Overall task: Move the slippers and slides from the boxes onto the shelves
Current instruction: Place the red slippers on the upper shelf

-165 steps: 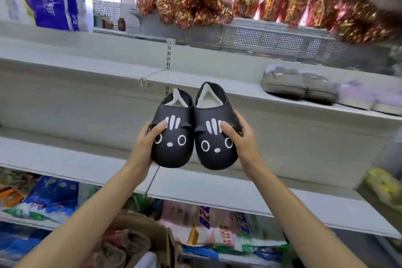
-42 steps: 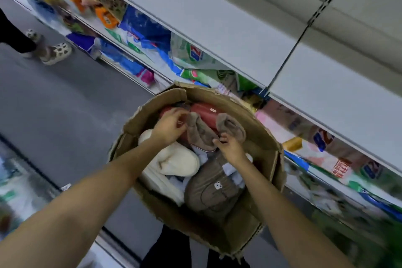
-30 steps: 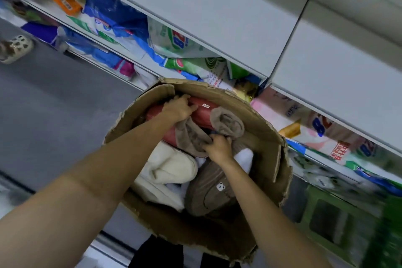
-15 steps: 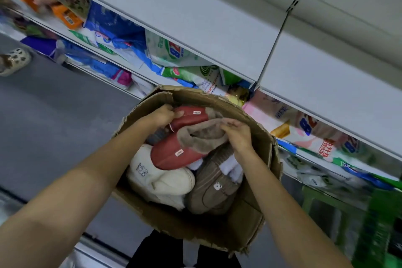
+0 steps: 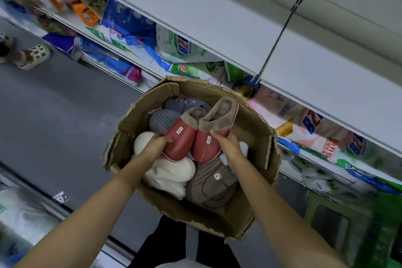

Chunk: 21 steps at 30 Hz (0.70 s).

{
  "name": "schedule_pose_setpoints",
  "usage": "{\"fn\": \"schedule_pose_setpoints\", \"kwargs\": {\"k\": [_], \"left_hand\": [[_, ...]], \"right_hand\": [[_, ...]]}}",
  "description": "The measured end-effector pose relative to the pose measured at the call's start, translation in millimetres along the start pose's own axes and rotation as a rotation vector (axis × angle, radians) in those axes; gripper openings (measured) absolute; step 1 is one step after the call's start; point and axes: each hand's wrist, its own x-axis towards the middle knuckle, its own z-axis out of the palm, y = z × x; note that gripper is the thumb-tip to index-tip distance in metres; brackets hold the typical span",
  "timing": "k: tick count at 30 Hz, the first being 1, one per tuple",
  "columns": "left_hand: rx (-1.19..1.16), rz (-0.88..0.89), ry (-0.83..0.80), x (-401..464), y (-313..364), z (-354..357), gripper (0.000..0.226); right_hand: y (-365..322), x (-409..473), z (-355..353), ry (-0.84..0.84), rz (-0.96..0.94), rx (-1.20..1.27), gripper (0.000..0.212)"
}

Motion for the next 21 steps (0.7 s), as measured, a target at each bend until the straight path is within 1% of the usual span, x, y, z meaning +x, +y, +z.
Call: {"fn": "schedule_pose_setpoints", "kwargs": {"k": [3,6,7,8,10,11,12,14,17,21], "left_hand": [[-0.019,0.035,0.034,5.2,6.8,3.5,0.044],[-0.125,0.063,0.035,3.7,12.2,11.5,0.038],[-0.166,0.054,0.019,1.8,12.4,16.2,0.04],[-0.198,0.049,-0.014,0.9,10.5,20.2,0.047],[-0.197,0.054,-0.102,0.7,5.9,28.7,0.063],[-0.165,0.065,-0.128,0.6,4.3,32.1,0.064],[-0.145,0.083,-0.137,3.0,1.7,34.8,0.061],[-0.115,0.116,-0.108,3.0,1.2,39.6,0.057],[-0.096,0.165,-0.067,-1.5,0.5,43.2,0.055],[-0.193,0.189,-0.133,-15.9,-3.7,36.4,0.06]], "right_hand": [[6.4,-4.1,-4.4,0.02,-0.017,0.081,0.051],[5.6,-12.2,-12.1,-0.123,0.021,0.082,0.035],[6.5,-12.8,-14.3,-0.155,0.031,0.078,0.032],[8.1,-13.3,-14.8,-0.155,0.028,0.068,0.032],[12.2,-11.3,-14.8,-0.07,-0.006,0.029,0.043],[14.3,-10.9,-14.1,-0.019,-0.019,0.024,0.05],[17.7,-9.8,-13.7,0.023,-0.028,0.038,0.054],[21.7,-12.5,-13.3,0.075,-0.046,0.101,0.052],[26.4,-21.0,-14.5,0.094,-0.074,0.188,0.052],[23.7,-37.6,-22.4,0.093,-0.12,0.215,0.052]]}}
